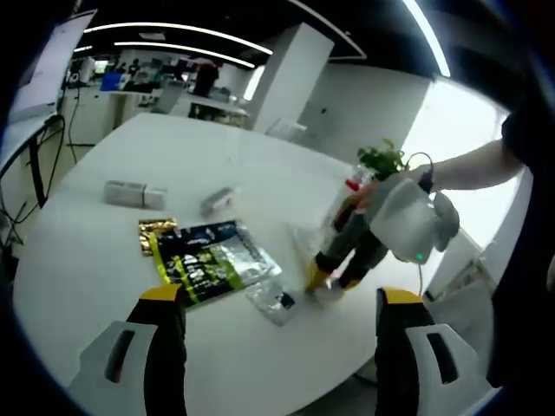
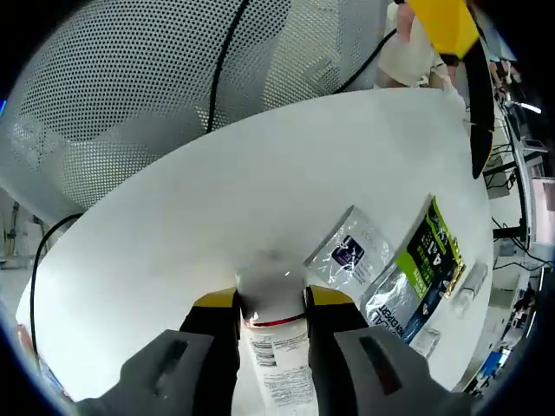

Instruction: Arrange the skincare products in the storage area until every visible bottle or jar stands upright without overlapping.

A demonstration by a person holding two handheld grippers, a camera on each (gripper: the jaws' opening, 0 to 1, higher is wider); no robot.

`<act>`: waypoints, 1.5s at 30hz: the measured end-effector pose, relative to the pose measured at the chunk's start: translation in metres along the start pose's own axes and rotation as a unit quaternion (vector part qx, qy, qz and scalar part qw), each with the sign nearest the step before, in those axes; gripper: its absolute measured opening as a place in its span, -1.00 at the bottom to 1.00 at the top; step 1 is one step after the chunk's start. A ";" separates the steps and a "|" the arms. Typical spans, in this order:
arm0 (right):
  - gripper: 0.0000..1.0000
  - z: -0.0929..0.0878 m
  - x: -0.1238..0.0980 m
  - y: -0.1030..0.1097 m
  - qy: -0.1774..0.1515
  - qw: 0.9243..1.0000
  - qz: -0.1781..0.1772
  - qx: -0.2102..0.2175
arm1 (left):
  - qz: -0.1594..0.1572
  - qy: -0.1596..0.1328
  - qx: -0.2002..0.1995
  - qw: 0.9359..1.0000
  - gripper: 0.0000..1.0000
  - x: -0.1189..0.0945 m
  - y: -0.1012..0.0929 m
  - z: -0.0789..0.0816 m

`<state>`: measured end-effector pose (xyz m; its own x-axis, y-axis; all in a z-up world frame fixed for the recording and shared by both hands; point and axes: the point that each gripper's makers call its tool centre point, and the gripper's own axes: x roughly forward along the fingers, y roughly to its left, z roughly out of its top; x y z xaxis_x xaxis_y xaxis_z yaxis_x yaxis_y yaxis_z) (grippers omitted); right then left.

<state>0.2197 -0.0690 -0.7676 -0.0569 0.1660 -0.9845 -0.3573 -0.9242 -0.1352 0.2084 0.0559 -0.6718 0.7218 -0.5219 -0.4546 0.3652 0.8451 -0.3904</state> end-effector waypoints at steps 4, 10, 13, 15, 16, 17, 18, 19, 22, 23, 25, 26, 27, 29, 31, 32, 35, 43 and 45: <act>-0.25 0.004 -0.015 0.009 -0.021 0.987 -0.049 0.151 | 0.001 -0.005 0.001 1.000 0.64 -0.001 0.000 0.002; -0.19 -0.005 -0.037 0.019 -0.049 0.896 -0.116 0.426 | -0.001 -0.015 -0.001 1.000 0.64 -0.001 0.001 0.004; -0.14 -0.016 -0.045 0.016 -0.049 0.824 -0.156 0.542 | -0.003 -0.018 0.003 1.000 0.64 -0.001 -0.001 0.006; -0.08 -0.022 -0.049 0.009 -0.065 0.767 -0.175 0.614 | -0.003 -0.020 0.005 1.000 0.64 -0.002 -0.001 0.006; -0.03 -0.027 -0.051 0.003 -0.076 0.725 -0.188 0.658 | -0.004 -0.021 0.006 1.000 0.64 -0.002 0.000 0.007; 0.01 -0.029 -0.051 0.001 -0.079 0.712 -0.192 0.670 | -0.003 -0.023 0.007 1.000 0.64 -0.003 0.000 0.007; 0.07 -0.035 -0.049 -0.004 -0.087 0.685 -0.202 0.695 | -0.003 -0.024 0.007 1.000 0.64 -0.003 0.000 0.007; 0.12 -0.044 -0.048 -0.010 -0.090 0.640 -0.211 0.734 | -0.003 -0.025 0.007 1.000 0.64 -0.003 0.000 0.007; 0.31 -0.070 -0.044 -0.024 -0.093 0.505 -0.239 0.824 | -0.001 -0.029 0.008 1.000 0.64 -0.004 0.002 0.009; 0.39 -0.078 -0.042 -0.023 -0.079 0.477 -0.243 0.841 | -0.001 -0.031 0.008 0.999 0.63 -0.004 0.001 0.010; 0.45 -0.094 -0.032 -0.015 -0.025 0.482 -0.243 0.841 | 0.000 -0.031 0.012 0.999 0.63 -0.005 0.000 0.010; 0.47 -0.099 -0.029 -0.012 -0.006 0.486 -0.239 0.841 | 0.000 -0.031 0.013 0.999 0.63 -0.005 0.000 0.010; 0.48 -0.106 -0.024 -0.011 0.013 0.485 -0.239 0.841 | 0.000 -0.031 0.015 0.999 0.63 -0.006 0.000 0.010; 0.44 -0.110 -0.018 -0.016 0.008 0.474 -0.237 0.848 | 0.001 -0.032 0.017 0.999 0.63 -0.006 0.001 0.011; 0.38 -0.113 -0.016 -0.018 0.004 0.460 -0.233 0.857 | 0.002 -0.034 0.017 0.999 0.63 -0.007 0.002 0.011; 0.35 -0.114 -0.015 -0.019 0.007 0.458 -0.231 0.859 | 0.003 -0.036 0.016 0.999 0.63 -0.007 0.002 0.011; 0.24 -0.119 -0.011 -0.018 0.023 0.461 -0.224 0.858 | 0.006 -0.038 0.016 0.999 0.63 -0.008 0.003 0.012; 0.11 -0.124 -0.012 -0.022 0.026 0.458 -0.215 0.862 | 0.008 -0.038 0.017 0.999 0.62 -0.007 0.004 0.011; 0.06 -0.127 -0.010 -0.025 0.020 0.455 -0.207 0.866 | 0.008 -0.037 0.017 0.999 0.62 -0.007 0.004 0.011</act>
<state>0.3473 -0.0911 -0.7690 0.3541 0.1638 -0.9207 -0.5305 0.8460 -0.0535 0.2117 0.0645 -0.6616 0.7686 -0.5000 -0.3991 0.3726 0.8569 -0.3562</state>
